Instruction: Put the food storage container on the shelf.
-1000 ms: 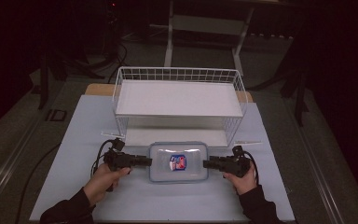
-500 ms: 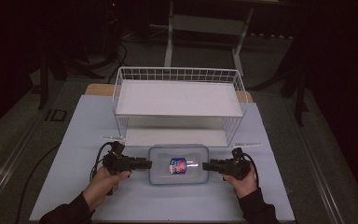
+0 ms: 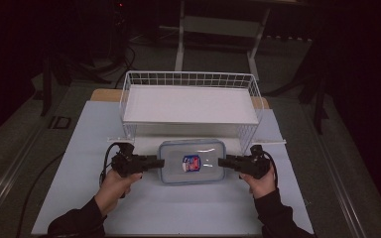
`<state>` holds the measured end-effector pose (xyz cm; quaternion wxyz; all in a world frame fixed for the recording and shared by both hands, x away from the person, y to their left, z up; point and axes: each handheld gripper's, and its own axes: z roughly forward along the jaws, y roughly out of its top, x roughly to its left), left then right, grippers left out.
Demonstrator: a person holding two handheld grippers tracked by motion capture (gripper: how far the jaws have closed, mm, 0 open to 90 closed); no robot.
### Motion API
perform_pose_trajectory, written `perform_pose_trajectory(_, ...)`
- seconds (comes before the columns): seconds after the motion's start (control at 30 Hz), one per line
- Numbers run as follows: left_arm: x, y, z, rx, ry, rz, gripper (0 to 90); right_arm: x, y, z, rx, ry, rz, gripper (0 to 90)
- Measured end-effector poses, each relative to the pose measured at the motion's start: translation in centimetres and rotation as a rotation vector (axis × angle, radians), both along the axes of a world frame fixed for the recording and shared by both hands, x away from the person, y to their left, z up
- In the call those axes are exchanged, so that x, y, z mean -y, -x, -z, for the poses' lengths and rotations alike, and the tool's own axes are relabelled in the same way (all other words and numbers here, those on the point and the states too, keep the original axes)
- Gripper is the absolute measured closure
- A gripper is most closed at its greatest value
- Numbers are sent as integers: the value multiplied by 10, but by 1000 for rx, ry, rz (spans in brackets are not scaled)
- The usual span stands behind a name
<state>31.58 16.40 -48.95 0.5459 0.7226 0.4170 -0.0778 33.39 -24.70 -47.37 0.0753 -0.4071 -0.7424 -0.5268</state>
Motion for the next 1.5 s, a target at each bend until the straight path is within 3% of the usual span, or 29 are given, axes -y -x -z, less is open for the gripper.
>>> perform_pose_trajectory(0.23, 4, -18, 5, 94, 24, -55, 559, 2, -22, -1, 52, -3, 16, 547)
perform_pose_trajectory(0.33, 6, -25, 10, 94, 31, -83, 556, 2, -30, 4, 59, -5, 24, 546)
perform_pose_trajectory(0.47, 10, -30, 10, 117, 2, -108, 553, 3, -39, 11, 68, -16, 39, 537)
perform_pose_trajectory(0.57, 14, -33, 10, 106, 4, -124, 550, 2, -44, 14, 89, 5, 42, 527)
perform_pose_trajectory(0.6, 12, -36, 12, 127, -11, -125, 550, 1, -45, 15, 92, 3, 49, 526)
perform_pose_trajectory(0.7, 13, -40, 16, 139, -19, -131, 546, 1, -48, 19, 88, 4, 58, 525)
perform_pose_trajectory(0.8, 14, -42, 19, 132, 1, -149, 541, 0, -49, 22, 96, 7, 68, 525)
perform_pose_trajectory(1.0, 15, -45, 20, 182, 1, -152, 538, -1, -52, 24, 122, 18, 75, 511)
perform_pose_trajectory(1.33, 19, -46, 23, 200, 6, -205, 499, -5, -52, 25, 121, 7, 121, 494)
perform_pose_trajectory(1.47, 21, -46, 23, 193, 6, -219, 486, -7, -52, 25, 132, 31, 141, 489)
perform_pose_trajectory(1.5, 23, -46, 25, 211, -17, -225, 486, -8, -52, 25, 132, 47, 147, 491)
